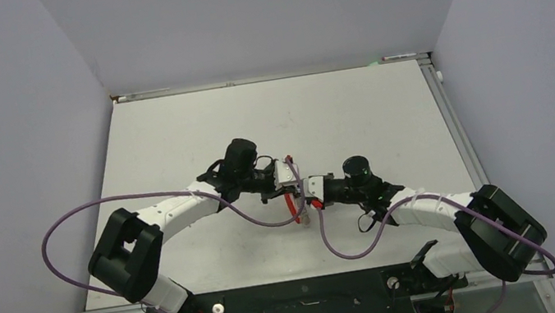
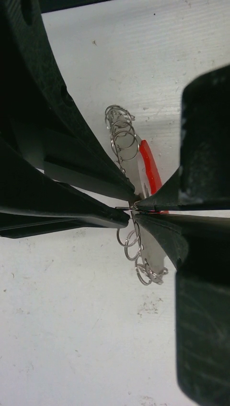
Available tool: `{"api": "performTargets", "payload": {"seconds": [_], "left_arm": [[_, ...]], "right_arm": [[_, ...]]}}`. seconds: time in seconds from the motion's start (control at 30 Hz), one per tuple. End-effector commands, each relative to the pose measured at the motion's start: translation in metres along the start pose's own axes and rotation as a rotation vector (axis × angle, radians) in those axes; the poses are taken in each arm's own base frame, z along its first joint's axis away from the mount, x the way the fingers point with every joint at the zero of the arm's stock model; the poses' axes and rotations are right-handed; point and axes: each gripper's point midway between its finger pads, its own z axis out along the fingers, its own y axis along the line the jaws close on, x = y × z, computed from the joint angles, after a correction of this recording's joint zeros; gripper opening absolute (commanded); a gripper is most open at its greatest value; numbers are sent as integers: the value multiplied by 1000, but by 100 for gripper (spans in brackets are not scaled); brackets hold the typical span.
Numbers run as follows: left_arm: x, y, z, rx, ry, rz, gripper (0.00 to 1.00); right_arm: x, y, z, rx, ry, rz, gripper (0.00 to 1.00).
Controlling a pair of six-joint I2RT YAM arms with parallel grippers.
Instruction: Remove the keys from the keyring
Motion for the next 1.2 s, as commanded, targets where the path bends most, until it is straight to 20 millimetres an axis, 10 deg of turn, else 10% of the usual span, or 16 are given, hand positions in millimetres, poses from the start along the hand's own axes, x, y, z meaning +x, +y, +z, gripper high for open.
{"api": "performTargets", "payload": {"seconds": [0.0, 0.3, 0.6, 1.17], "left_arm": [[-28, 6, -7, -21, -72, 89, 0], [-29, -6, -14, 10, -71, 68, 0], [-28, 12, -37, -22, -222, -93, 27], [-42, -12, -45, -78, -402, 15, 27]], "right_arm": [[-2, 0, 7, -34, -4, -61, 22], [-4, -5, 12, -40, 3, -71, 5], [-34, -12, 5, 41, -184, -14, 5], [-59, -9, -12, 127, -354, 52, 5]]}}
